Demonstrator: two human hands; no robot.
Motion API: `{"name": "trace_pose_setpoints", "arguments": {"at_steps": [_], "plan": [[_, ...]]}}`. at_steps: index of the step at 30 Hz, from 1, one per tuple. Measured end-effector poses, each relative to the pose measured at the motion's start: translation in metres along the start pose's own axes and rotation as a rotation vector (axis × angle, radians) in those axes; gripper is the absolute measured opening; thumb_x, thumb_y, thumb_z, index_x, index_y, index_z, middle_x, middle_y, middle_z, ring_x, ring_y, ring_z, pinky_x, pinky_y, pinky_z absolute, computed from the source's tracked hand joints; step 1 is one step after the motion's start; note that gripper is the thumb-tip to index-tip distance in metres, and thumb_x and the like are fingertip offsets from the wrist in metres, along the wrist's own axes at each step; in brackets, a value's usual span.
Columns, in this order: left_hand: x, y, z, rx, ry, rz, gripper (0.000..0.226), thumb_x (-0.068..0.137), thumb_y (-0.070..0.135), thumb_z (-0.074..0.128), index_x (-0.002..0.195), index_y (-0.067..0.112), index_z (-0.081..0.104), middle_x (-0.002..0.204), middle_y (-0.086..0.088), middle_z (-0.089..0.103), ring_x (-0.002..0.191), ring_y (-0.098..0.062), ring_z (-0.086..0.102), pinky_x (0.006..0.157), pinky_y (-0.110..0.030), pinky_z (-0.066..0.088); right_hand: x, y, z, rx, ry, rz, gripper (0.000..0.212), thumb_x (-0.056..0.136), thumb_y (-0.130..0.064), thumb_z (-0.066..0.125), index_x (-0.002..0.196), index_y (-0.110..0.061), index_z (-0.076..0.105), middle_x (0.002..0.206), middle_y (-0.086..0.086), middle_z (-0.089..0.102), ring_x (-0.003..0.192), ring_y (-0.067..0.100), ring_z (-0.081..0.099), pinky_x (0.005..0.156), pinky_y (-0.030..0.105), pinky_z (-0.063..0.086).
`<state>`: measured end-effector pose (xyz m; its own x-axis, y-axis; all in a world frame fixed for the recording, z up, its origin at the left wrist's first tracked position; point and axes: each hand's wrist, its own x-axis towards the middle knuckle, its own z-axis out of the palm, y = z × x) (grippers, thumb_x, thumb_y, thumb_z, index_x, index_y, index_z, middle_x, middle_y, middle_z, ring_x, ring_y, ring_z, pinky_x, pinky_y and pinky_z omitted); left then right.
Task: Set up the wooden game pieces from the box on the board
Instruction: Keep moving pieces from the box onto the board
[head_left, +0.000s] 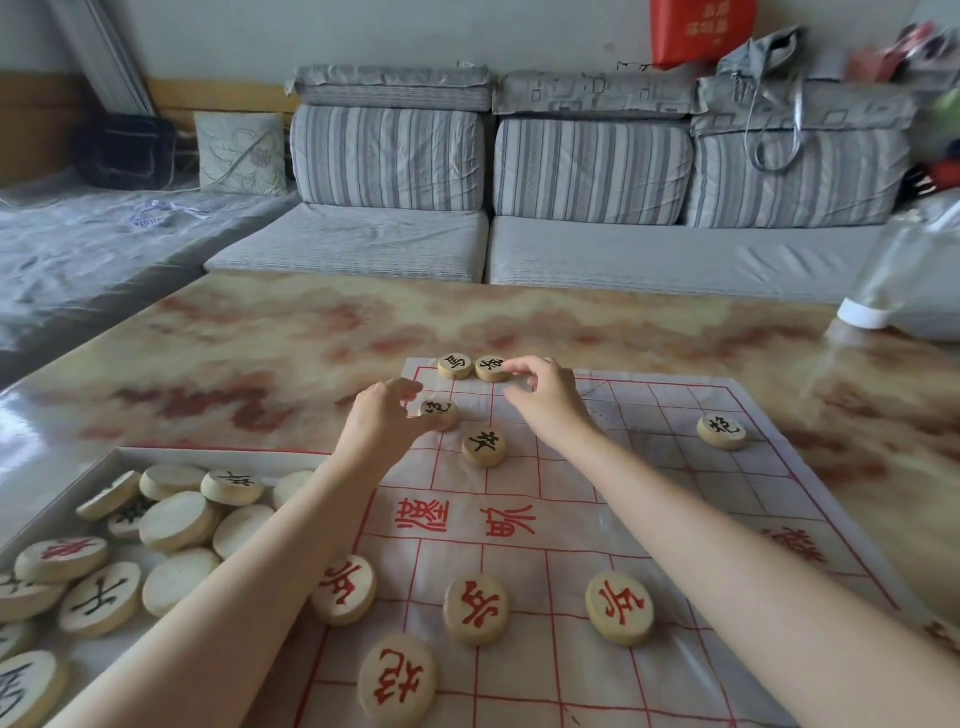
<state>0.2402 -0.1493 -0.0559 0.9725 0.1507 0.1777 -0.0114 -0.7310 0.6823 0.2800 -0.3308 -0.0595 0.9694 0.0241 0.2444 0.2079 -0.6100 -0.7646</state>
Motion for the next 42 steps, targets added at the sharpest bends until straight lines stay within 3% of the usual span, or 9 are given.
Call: {"name": "trace_pose_setpoints", "arguments": {"at_steps": [7,11,15,22,26,30,33,36,42], "plan": [[-0.026,-0.010,-0.044,-0.037,0.061,0.009,0.029,0.081,0.012,0.065,0.110,0.009,0.064,0.108,-0.006,0.068,0.084,-0.013,0.056,0.075,-0.020,0.038,-0.029,-0.037,0.005,0.074,-0.115,-0.044,0.031,0.085,-0.003,0.054,0.114,-0.008,0.061,0.117,0.007,0.060,0.090,0.007,0.048,0.066,0.006,0.035],[-0.049,-0.026,-0.081,0.009,0.057,0.003,0.028,0.080,0.007,0.063,0.107,0.011,0.067,0.105,-0.005,0.069,0.082,-0.012,0.057,0.068,-0.017,0.038,-0.053,-0.074,0.020,0.074,-0.269,-0.101,0.029,0.087,-0.004,0.055,0.115,-0.005,0.060,0.109,0.003,0.061,0.085,0.005,0.049,0.065,-0.006,0.034],[-0.074,-0.049,-0.120,0.099,0.073,-0.029,0.027,0.080,0.008,0.064,0.105,0.014,0.069,0.102,-0.006,0.071,0.086,-0.016,0.061,0.074,-0.019,0.037,-0.079,-0.109,0.038,-0.008,-0.401,-0.190,0.030,0.086,-0.007,0.055,0.116,-0.009,0.061,0.117,0.006,0.063,0.096,0.011,0.055,0.067,0.005,0.033],[-0.121,-0.102,-0.174,0.350,0.118,-0.096,0.023,0.079,0.016,0.064,0.101,0.019,0.069,0.099,-0.007,0.068,0.090,-0.029,0.062,0.074,-0.032,0.046,-0.114,-0.149,0.071,-0.075,-0.534,-0.257,0.038,0.087,-0.018,0.056,0.125,-0.017,0.056,0.127,0.006,0.057,0.121,0.016,0.048,0.094,0.020,0.035],[-0.133,-0.122,-0.181,0.463,0.094,-0.081,0.033,0.082,0.029,0.063,0.114,0.028,0.063,0.099,-0.007,0.064,0.098,-0.029,0.054,0.082,-0.034,0.044,-0.124,-0.166,0.093,-0.115,-0.536,-0.284,0.044,0.087,-0.018,0.054,0.131,-0.016,0.052,0.134,0.007,0.053,0.128,0.021,0.042,0.108,0.031,0.032],[-0.139,-0.136,-0.177,0.505,0.107,-0.043,0.037,0.085,0.034,0.056,0.122,0.038,0.056,0.108,-0.002,0.064,0.103,-0.026,0.052,0.086,-0.034,0.044,-0.133,-0.174,0.109,-0.150,-0.550,-0.303,0.045,0.088,-0.019,0.053,0.132,-0.012,0.050,0.137,0.007,0.050,0.131,0.023,0.037,0.110,0.034,0.029],[-0.138,-0.141,-0.175,0.592,0.048,-0.032,0.028,0.083,0.040,0.048,0.101,0.031,0.068,0.109,0.006,0.064,0.101,-0.022,0.050,0.084,-0.030,0.043,-0.136,-0.175,0.121,-0.209,-0.532,-0.321,0.044,0.088,-0.019,0.053,0.131,-0.010,0.051,0.137,0.008,0.048,0.131,0.023,0.035,0.110,0.030,0.027],[-0.138,-0.136,-0.174,0.516,0.092,-0.081,0.017,0.082,0.032,0.058,0.091,0.024,0.070,0.105,0.002,0.067,0.097,-0.024,0.051,0.081,-0.029,0.041,-0.137,-0.177,0.129,-0.273,-0.481,-0.379,0.042,0.088,-0.016,0.052,0.130,-0.009,0.051,0.137,0.007,0.048,0.127,0.025,0.034,0.106,0.027,0.024],[-0.152,-0.133,-0.176,0.343,0.171,-0.006,0.034,0.075,0.025,0.070,0.109,0.025,0.064,0.105,-0.002,0.065,0.093,-0.030,0.061,0.074,-0.031,0.044,-0.136,-0.180,0.143,-0.390,-0.490,-0.501,0.043,0.086,-0.019,0.060,0.127,-0.011,0.052,0.132,0.003,0.051,0.121,0.024,0.034,0.105,0.029,0.025]]}}
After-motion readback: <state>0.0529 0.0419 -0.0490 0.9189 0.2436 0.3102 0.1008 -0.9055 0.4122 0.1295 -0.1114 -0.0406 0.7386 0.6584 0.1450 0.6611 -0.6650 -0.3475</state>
